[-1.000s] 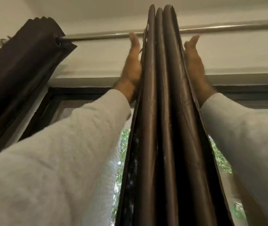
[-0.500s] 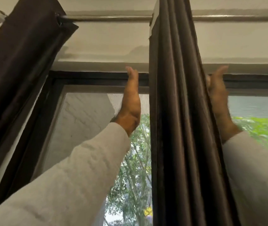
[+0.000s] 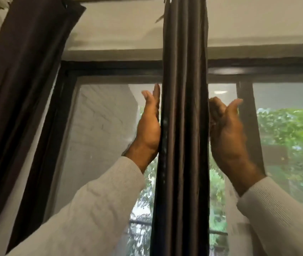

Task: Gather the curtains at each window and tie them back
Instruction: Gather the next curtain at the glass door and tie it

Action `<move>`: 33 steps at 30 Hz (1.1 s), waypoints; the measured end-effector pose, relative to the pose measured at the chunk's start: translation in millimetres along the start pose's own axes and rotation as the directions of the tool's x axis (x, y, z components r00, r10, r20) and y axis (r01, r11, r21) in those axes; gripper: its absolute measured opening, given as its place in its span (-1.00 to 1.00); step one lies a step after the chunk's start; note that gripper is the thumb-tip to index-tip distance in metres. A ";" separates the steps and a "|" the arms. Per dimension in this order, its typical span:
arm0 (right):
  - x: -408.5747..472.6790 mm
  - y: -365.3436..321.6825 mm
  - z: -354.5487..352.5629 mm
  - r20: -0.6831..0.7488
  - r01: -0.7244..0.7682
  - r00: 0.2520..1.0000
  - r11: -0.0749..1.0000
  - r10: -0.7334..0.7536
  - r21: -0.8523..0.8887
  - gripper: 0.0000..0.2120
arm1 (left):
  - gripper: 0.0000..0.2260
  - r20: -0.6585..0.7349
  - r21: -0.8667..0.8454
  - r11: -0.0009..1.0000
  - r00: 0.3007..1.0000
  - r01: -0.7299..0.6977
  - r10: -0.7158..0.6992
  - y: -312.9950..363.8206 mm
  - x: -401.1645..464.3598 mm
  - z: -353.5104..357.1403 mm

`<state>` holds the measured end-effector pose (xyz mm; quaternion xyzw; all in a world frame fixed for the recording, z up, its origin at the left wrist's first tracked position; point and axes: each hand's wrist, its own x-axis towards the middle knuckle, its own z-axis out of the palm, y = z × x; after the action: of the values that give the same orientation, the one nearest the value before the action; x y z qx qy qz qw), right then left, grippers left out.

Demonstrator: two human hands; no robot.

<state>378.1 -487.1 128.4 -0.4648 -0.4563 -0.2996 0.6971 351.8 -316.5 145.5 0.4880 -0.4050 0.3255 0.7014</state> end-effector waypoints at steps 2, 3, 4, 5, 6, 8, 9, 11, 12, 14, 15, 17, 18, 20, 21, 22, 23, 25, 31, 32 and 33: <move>-33.4 13.3 -2.2 0.017 -0.065 0.998 0.997 0.064 0.049 0.05 | -0.34 -0.067 -0.002 0.998 0.996 0.055 -0.055 -10.8 -39.8 4.0; -47.8 22.4 1.9 0.047 -0.102 0.994 0.994 0.101 0.036 -0.07 | -0.34 -0.004 -0.025 0.996 0.996 0.089 -0.089 -22.6 -56.2 9.5; -63.9 34.2 8.5 0.043 -0.134 0.990 0.991 0.132 0.027 -0.20 | -0.32 -0.026 -0.022 0.993 0.992 0.119 -0.119 -31.0 -72.9 16.2; -78.5 41.8 18.9 0.063 -0.156 0.986 0.988 0.155 0.007 -0.34 | -0.31 -0.026 -0.016 0.984 0.984 0.177 -0.177 -36.6 -88.2 25.5; -92.1 47.9 28.5 0.066 -0.156 0.985 0.987 0.158 -0.021 -0.45 | -0.31 -0.057 0.067 0.974 0.975 0.217 -0.214 -39.1 -103.6 32.6; -118.4 48.3 40.6 0.098 -0.203 0.974 0.979 0.204 -0.016 -0.54 | -0.25 -0.092 0.156 0.938 0.950 0.311 -0.300 -38.3 -127.2 34.6; -122.5 50.6 40.1 0.099 -0.219 0.970 0.976 0.220 -0.014 -0.50 | -0.24 -0.086 0.124 0.941 0.948 0.315 -0.306 -39.7 -131.6 28.1; -128.4 48.1 31.1 0.060 -0.263 0.963 0.965 0.263 -0.017 -0.41 | -0.34 -0.130 0.113 0.960 0.962 0.256 -0.241 -38.5 -140.7 16.3; -133.2 51.8 21.5 0.055 -0.255 0.965 0.967 0.256 -0.015 -0.35 | -0.42 -0.163 0.158 0.962 0.967 0.221 -0.195 -38.4 -145.9 8.5; -146.5 57.2 1.4 0.068 -0.211 0.974 0.975 0.216 -0.075 -0.30 | -0.62 -0.253 0.365 0.916 0.965 0.167 -0.075 -42.8 -158.1 -14.5; -154.4 58.1 -4.3 0.058 -0.184 0.980 0.977 0.191 -0.109 -0.32 | -0.68 -0.270 0.442 0.884 0.962 0.150 -0.028 -48.3 -166.1 -26.8; -171.7 53.8 -11.2 -0.012 -0.130 0.991 0.981 0.130 -0.145 -0.45 | -0.67 -0.234 0.552 0.831 0.970 0.076 0.066 -54.7 -186.6 -45.8; -181.1 52.1 -12.8 -0.049 -0.096 0.995 0.982 0.089 -0.163 -0.53 | -0.64 -0.205 0.601 0.798 0.974 0.045 0.100 -54.7 -195.4 -51.2; -200.9 51.0 -10.6 -0.069 -0.024 0.998 0.978 0.010 -0.205 -0.57 | -0.67 -0.122 0.683 0.729 0.979 -0.038 0.166 -55.7 -210.8 -60.8; -209.8 52.2 -9.3 -0.062 -0.009 0.998 0.974 -0.005 -0.228 -0.53 | -0.68 -0.082 0.714 0.697 0.980 -0.071 0.184 -54.7 -217.5 -62.4; -218.3 51.9 -8.0 -0.052 -0.009 0.999 0.966 -0.005 -0.258 -0.49 | -0.67 -0.061 0.728 0.681 0.982 -0.080 0.181 -53.7 -222.8 -64.1; -224.9 50.7 -6.6 -0.038 -0.013 0.999 0.961 0.003 -0.277 -0.47 | -0.63 -0.063 0.726 0.685 0.985 -0.064 0.160 -53.3 -227.6 -65.9; -239.7 48.6 -2.3 -0.055 -0.030 0.998 0.954 0.014 -0.297 -0.48 | -0.56 -0.086 0.703 0.711 0.990 -0.018 0.110 -51.1 -239.5 -70.8; -277.7 28.9 7.4 -0.132 -0.006 0.990 0.936 -0.043 -0.353 -0.50 | -0.58 -0.015 0.745 0.658 0.983 -0.112 0.185 -22.3 -280.5 -82.6; -281.7 22.4 8.5 -0.150 0.012 0.986 0.930 -0.072 -0.368 -0.49 | -0.61 0.009 0.763 0.631 0.978 -0.140 0.206 -17.2 -285.7 -84.1; -285.6 16.0 9.6 -0.165 0.038 0.980 0.924 -0.108 -0.381 -0.48 | -0.64 0.038 0.770 0.614 0.974 -0.171 0.225 -12.2 -290.3 -84.9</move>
<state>272.7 -473.8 -137.4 -0.5430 -0.3416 -0.4488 0.6222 249.9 -257.6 -133.4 0.6815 -0.2571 0.5570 0.3990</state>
